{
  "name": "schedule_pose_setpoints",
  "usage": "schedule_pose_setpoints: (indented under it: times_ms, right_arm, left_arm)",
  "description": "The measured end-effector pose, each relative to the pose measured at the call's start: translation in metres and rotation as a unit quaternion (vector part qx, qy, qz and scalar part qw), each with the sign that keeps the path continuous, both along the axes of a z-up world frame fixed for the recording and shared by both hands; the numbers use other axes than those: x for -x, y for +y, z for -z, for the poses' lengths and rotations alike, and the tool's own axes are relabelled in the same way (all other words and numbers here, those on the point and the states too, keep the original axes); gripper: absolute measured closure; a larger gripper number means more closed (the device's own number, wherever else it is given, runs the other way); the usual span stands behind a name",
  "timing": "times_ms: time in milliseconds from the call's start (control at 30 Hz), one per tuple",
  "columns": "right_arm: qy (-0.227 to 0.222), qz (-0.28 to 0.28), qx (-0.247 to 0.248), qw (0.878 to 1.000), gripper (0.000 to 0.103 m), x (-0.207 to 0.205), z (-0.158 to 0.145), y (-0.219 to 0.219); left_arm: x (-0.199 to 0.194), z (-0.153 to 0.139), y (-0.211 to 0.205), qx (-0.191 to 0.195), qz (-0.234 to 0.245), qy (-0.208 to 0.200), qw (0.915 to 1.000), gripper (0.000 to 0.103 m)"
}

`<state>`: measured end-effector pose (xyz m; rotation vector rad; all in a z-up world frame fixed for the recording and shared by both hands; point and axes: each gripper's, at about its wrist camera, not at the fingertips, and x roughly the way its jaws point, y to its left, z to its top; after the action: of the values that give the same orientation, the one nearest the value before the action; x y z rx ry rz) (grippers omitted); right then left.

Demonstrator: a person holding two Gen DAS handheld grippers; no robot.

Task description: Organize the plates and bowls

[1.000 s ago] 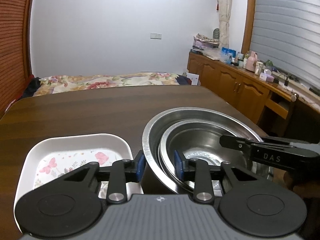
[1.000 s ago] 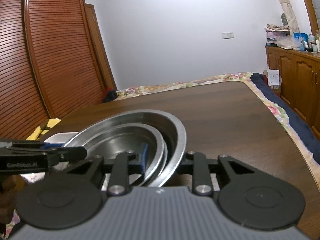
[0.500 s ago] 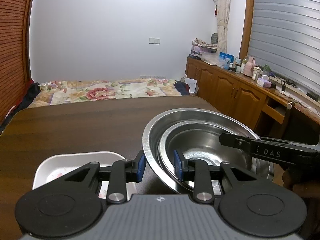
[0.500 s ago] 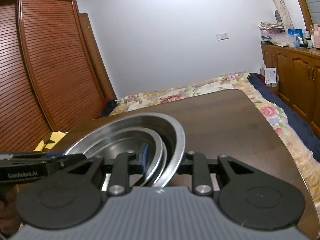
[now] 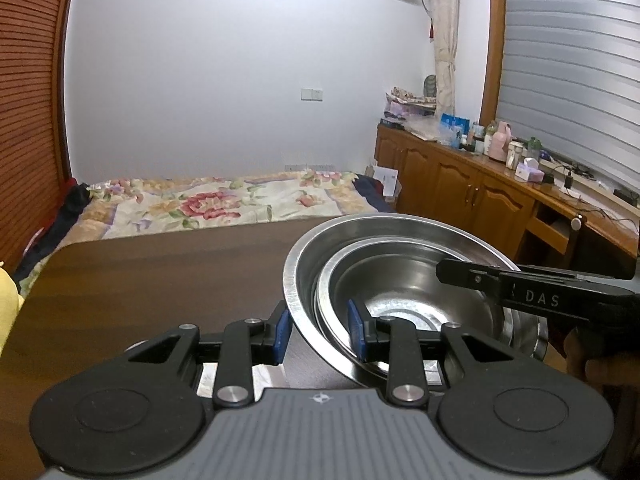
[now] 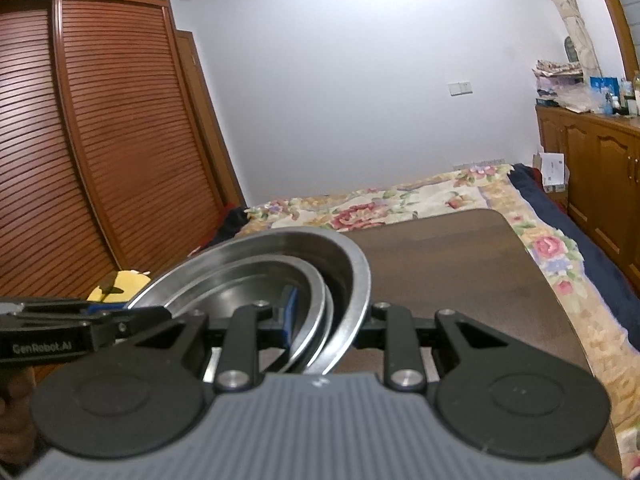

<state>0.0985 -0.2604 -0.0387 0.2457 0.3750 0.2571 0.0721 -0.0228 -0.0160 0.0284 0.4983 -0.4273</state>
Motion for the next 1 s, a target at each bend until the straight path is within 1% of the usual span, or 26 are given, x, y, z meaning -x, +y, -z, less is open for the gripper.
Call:
schedule_pose_setpoints:
  times_ms: [267, 467, 700, 800, 1000]
  right_arm:
    - [-0.016, -0.017, 0.006, 1.0, 0.075, 0.001, -0.018, 0.015]
    - [-0.016, -0.036, 0.001, 0.999, 0.075, 0.001, -0.022, 0.029]
    - [-0.014, -0.055, 0.005, 0.998, 0.075, -0.001, -0.026, 0.052]
    - [-0.017, -0.064, 0.018, 0.998, 0.075, -0.001, -0.027, 0.063]
    - [-0.009, -0.083, 0.023, 0.996, 0.075, -0.009, -0.023, 0.083]
  left_arm:
    - [0.007, -0.021, 0.021, 0.004, -0.013, -0.016, 0.9998, 0.071]
    - [0.014, -0.029, 0.036, 0.001, -0.03, -0.024, 0.9993, 0.071]
    - [0.017, -0.029, 0.061, 0.005, -0.047, -0.024, 0.9986, 0.07]
    - [0.016, -0.026, 0.071, 0.008, -0.058, -0.023, 0.998, 0.07]
    - [0.014, -0.017, 0.091, 0.009, -0.073, -0.02, 0.9971, 0.07]
